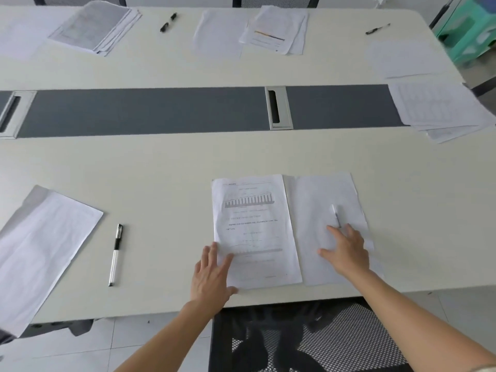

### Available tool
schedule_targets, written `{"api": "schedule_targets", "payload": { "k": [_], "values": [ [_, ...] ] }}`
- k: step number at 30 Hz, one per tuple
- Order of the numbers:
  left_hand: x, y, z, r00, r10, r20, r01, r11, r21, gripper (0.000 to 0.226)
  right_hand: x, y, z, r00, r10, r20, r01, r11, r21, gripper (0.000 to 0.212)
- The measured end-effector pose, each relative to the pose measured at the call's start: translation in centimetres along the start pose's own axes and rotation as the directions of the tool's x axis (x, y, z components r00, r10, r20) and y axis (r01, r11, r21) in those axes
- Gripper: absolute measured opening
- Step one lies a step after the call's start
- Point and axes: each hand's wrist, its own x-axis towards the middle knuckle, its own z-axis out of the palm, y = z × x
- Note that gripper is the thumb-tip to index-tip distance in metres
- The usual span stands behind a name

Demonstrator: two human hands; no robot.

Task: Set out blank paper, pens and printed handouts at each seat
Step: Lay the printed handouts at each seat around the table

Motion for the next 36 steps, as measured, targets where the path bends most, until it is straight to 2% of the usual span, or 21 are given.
{"api": "schedule_targets", "payload": {
  "k": [14,17,19,21,25,28,31,36],
  "values": [
    [-0.8,0.2,-0.5,0.998,-0.055,0.021,0.055,0.998,0.02,0.087,-0.1,0.2,-0.8,1.0,-0.015,0.026,0.015,1.0,-0.016,0.078],
    [-3.2,0.8,-0.9,0.994,-0.103,-0.048,0.099,0.992,-0.077,0.077,-1.5,-0.2,-1.8,0.993,-0.112,-0.046,0.111,0.994,-0.013,0.071],
    [-5.8,1.2,-1.2,0.978,-0.17,-0.125,0.137,0.962,-0.235,0.061,-3.5,-0.8,-2.6,0.97,-0.225,-0.094,0.231,0.972,0.052,0.059],
    [-9.1,1.3,-1.1,0.938,-0.296,-0.181,0.191,0.875,-0.445,0.043,-6.0,-2.0,-2.9,0.937,-0.341,-0.083,0.35,0.925,0.151,0.044],
    [-17.4,0.9,0.3,0.841,-0.517,-0.159,0.233,0.611,-0.757,0.02,-12.9,-5.1,-2.5,0.85,-0.527,0.026,0.486,0.801,0.349,0.024],
    [-24.5,0.5,2.4,0.76,-0.632,-0.153,0.219,0.47,-0.855,0.007,-18.4,-7.1,-1.6,0.759,-0.648,0.062,0.565,0.704,0.431,0.017],
    [-30.8,-0.2,5.5,0.664,-0.741,-0.103,0.213,0.319,-0.924,0.011,-23.3,-8.5,-0.4,0.654,-0.75,0.099,0.636,0.616,0.465,0.012],
    [-38.5,-1.7,10.5,0.536,-0.844,0.021,0.157,0.076,-0.985,0.012,-28.8,-11.2,2.8,0.529,-0.84,0.119,0.754,0.529,0.389,0.012]
  ]
}}
